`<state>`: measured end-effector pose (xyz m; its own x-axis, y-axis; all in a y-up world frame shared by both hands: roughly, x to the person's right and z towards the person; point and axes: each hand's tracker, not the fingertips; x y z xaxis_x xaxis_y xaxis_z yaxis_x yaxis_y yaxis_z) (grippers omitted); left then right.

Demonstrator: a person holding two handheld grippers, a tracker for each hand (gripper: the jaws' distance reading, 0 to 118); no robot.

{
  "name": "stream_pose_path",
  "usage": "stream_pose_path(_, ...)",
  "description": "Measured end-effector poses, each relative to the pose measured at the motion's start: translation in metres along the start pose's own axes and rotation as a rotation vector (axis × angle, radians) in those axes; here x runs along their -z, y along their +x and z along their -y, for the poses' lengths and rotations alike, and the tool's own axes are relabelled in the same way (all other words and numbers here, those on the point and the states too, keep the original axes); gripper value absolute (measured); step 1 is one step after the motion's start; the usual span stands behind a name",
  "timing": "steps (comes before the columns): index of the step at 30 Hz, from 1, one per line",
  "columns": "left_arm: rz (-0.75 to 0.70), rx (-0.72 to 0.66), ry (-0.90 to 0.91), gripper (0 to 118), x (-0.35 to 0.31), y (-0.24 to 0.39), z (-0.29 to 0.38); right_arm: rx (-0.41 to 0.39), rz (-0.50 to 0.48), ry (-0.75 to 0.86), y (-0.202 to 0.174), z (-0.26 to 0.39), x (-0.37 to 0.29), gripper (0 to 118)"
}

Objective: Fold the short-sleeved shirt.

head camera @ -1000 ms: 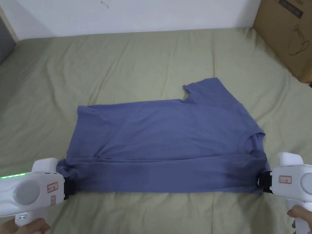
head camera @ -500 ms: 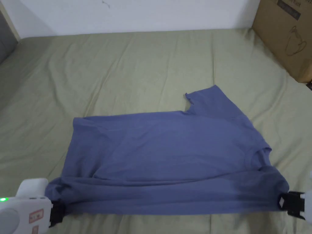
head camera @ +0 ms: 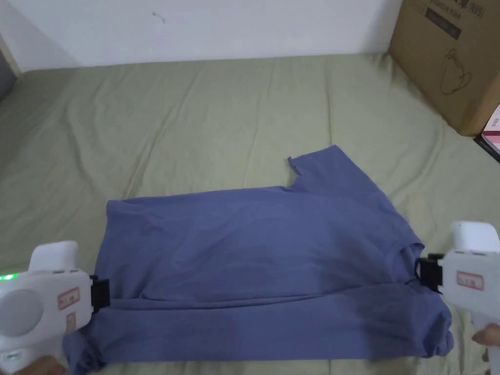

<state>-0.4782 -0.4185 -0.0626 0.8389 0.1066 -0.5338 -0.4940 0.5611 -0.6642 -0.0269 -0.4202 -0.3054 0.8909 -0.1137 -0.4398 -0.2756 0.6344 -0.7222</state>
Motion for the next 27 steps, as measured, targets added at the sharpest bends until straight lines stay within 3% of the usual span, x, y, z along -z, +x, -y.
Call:
stream_pose_path(2,0.021,-0.002,0.001,0,0.015,0.003,-0.012,0.0,-0.067,-0.07,-0.005,-0.012,0.019,0)
stream_pose_path(3,0.041,-0.009,-0.023,0,0.024,0.004,-0.017,0.038,-0.088,-0.077,-0.008,-0.015,0.03,0)
stream_pose_path(9,0.007,0.006,-0.055,0,0.059,0.018,-0.043,0.072,-0.074,-0.085,-0.013,-0.058,0.087,0)
stream_pose_path(13,-0.01,0.021,-0.059,0,0.076,0.023,-0.062,0.008,-0.014,-0.045,-0.01,-0.118,0.13,0)
stream_pose_path(14,-0.009,0.02,-0.058,0,0.079,0.024,-0.066,-0.017,0.003,-0.044,-0.009,-0.132,0.143,13)
stream_pose_path(16,-0.002,0.005,-0.052,0,0.085,0.023,-0.073,-0.038,0.031,-0.084,-0.004,-0.16,0.176,72)
stream_pose_path(17,0.0,0.001,-0.049,0,0.086,0.023,-0.075,-0.046,0.023,-0.104,0.001,-0.169,0.192,81)
stream_pose_path(22,-0.019,0.025,-0.067,0,0.092,0.023,-0.078,-0.075,0.084,-0.242,0.021,-0.189,0.262,80)
stream_pose_path(24,-0.033,0.027,-0.071,0,0.095,0.019,-0.077,-0.028,0.058,-0.294,0.031,-0.184,0.275,79)
stream_pose_path(26,-0.04,0.018,-0.078,0,0.096,0.015,-0.077,-0.001,0.048,-0.259,0.03,-0.182,0.266,64)
stream_pose_path(27,-0.041,0.014,-0.08,0,0.098,0.013,-0.077,-0.031,0.049,-0.252,0.025,-0.184,0.263,41)
